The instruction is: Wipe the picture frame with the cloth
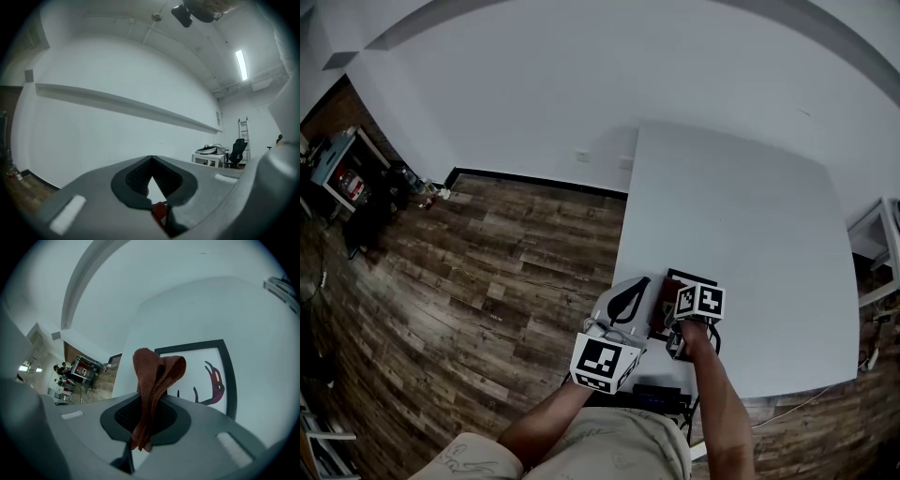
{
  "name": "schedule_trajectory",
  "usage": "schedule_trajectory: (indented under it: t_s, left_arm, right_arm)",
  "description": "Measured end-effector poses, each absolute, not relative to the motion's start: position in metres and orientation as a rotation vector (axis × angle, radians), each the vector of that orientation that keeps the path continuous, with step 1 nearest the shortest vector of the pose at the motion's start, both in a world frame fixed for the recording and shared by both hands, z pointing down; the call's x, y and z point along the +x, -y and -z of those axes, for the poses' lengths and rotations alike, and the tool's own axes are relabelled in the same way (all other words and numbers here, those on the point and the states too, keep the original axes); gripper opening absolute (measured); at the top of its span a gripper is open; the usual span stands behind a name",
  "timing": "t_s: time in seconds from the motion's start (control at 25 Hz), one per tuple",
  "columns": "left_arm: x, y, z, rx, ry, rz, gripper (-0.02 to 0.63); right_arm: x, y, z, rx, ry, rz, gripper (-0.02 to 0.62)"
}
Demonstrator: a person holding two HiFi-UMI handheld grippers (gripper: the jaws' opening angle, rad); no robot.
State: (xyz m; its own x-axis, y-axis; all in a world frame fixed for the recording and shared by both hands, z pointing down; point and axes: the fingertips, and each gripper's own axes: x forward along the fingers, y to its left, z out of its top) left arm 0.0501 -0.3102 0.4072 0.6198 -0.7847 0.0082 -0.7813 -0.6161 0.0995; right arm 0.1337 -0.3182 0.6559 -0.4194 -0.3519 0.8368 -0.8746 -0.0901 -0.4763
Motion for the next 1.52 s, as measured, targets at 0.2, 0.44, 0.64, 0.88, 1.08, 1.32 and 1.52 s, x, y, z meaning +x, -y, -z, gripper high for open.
schedule_trajectory:
  t_s: [0.2, 0.44, 0.64, 0.88, 1.08, 1.32, 1.52]
  left_arm:
    - [0.050, 0.310, -0.408, 2.741, 1.331, 0.050, 0.000]
    - [0.051, 0.309, -0.408, 2.743, 1.332, 0.048, 0.000]
    - [0.054, 0.308, -0.408, 2.750, 1.321, 0.048, 0.000]
    - [0.060, 0.310, -0.408, 2.753, 1.307, 0.050, 0.000]
    - [0.063, 0.310, -0.408, 2.757, 1.294, 0.053, 0.000]
    - [0.066, 0.309, -0.411, 2.760, 1.280, 0.044, 0.000]
    - [0.071, 0.310, -0.411, 2.767, 1.266, 0.041, 0.000]
  right_arm:
    - [0.138, 0.319, -0.659, 1.326, 1.726, -1.539, 0.061]
    - [0.149, 0.315, -0.662, 1.345, 1.712, -1.560, 0.061]
    - [0.169, 0.307, -0.665, 1.369, 1.683, -1.564, 0.061]
    - [0.199, 0.300, -0.664, 1.412, 1.643, -1.547, 0.061]
    - [0.224, 0.293, -0.662, 1.440, 1.606, -1.523, 0.061]
    - [0.247, 0.282, -0.659, 1.476, 1.575, -1.514, 0.061]
    - [0.254, 0.278, -0.658, 1.485, 1.576, -1.526, 0.061]
